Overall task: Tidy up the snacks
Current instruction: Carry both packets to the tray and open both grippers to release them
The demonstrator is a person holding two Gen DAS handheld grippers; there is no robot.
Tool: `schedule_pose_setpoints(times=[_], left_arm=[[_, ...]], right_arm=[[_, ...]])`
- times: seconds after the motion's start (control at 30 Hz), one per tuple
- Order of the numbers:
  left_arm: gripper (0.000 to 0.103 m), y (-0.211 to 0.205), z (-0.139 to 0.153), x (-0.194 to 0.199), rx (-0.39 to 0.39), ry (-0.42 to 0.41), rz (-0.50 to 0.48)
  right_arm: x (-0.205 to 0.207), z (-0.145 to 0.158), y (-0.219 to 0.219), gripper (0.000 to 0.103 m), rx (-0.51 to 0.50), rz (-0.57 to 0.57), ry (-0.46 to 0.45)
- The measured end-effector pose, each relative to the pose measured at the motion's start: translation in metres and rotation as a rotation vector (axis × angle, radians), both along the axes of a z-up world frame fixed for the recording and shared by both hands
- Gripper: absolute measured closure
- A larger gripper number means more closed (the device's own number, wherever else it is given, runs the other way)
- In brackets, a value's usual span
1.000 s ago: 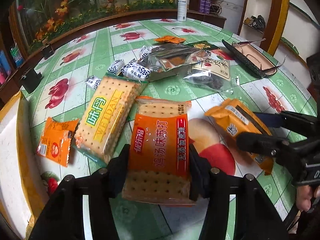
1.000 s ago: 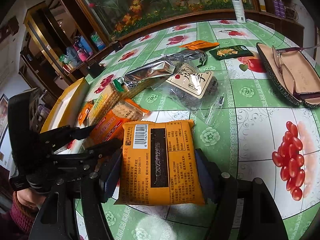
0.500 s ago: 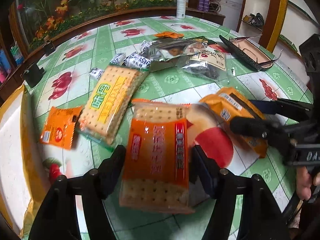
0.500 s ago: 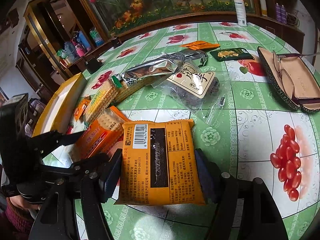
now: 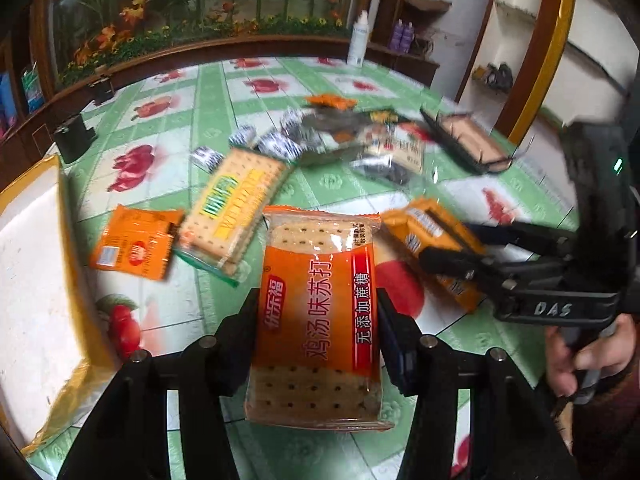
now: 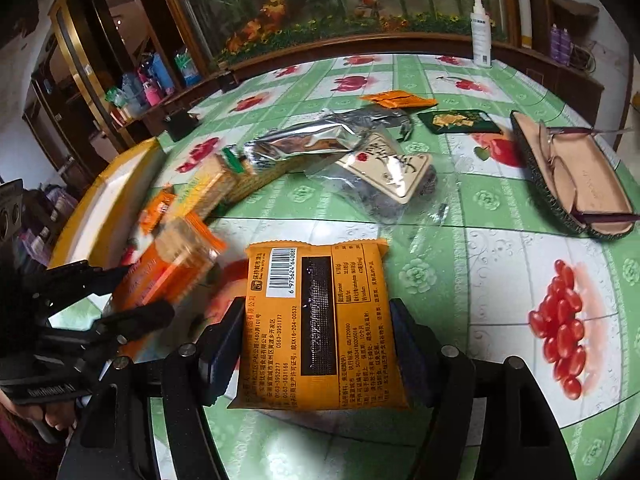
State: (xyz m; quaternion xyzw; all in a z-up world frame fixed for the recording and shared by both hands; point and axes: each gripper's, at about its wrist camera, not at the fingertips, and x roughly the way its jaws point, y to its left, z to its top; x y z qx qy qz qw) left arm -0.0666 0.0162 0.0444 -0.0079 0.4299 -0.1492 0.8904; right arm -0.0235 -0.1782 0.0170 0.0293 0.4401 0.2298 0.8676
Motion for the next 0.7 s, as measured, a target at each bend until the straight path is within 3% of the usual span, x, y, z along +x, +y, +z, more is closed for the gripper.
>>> schedule_pose_setpoints(times=[0.33,0.7], left_arm=[[0.050,0.058,0.036,-0.013,-0.062,-0.090,0.121],[0.050,0.167,0.045,-0.022,-0.081,-0.121,0.374]], right_arm=[[-0.002,0.034,0.042,0.029,0.076,0.098,-0.009],[0.006,0.064,0.147,0.029,0.111,0.278,0.012]])
